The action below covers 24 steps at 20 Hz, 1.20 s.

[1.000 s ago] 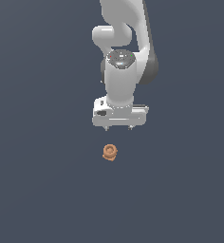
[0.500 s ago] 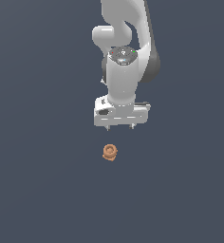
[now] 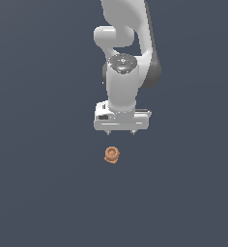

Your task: Pick up the object and move it to a goal position.

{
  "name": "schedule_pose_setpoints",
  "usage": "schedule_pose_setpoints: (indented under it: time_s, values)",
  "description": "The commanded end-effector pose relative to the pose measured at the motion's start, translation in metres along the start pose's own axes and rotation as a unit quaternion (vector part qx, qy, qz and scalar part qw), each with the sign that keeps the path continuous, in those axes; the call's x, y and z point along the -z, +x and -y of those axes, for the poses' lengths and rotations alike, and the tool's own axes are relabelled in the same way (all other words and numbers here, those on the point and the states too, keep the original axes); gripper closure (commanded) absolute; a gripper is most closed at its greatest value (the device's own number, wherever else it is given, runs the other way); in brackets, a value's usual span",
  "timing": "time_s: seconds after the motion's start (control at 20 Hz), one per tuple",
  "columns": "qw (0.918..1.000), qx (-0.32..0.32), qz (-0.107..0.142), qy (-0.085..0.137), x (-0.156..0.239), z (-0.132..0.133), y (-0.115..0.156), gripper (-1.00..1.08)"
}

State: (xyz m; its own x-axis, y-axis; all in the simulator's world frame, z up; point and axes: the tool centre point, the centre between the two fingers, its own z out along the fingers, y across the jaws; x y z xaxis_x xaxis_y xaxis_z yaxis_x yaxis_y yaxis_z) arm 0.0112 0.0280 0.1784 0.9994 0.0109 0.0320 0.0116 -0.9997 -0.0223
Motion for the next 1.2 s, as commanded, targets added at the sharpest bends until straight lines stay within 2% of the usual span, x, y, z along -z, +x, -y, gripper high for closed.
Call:
schedule_pose_setpoints:
  time_s: [0.0, 0.25, 0.65, 0.9, 1.15]
  values:
    - [0.9998, -0.019, 0.002, -0.001, -0.009, -0.004, 0.003, -0.92]
    - [0.9973, -0.073, 0.006, -0.003, -0.033, -0.015, 0.013, -0.92]
    - [0.9876, -0.156, 0.012, -0.01, -0.073, -0.033, 0.024, -0.92]
    - [0.9832, -0.182, 0.013, -0.013, -0.086, -0.039, 0.027, -0.92]
    - [0.9825, -0.185, 0.014, -0.014, -0.088, -0.04, 0.027, -0.92]
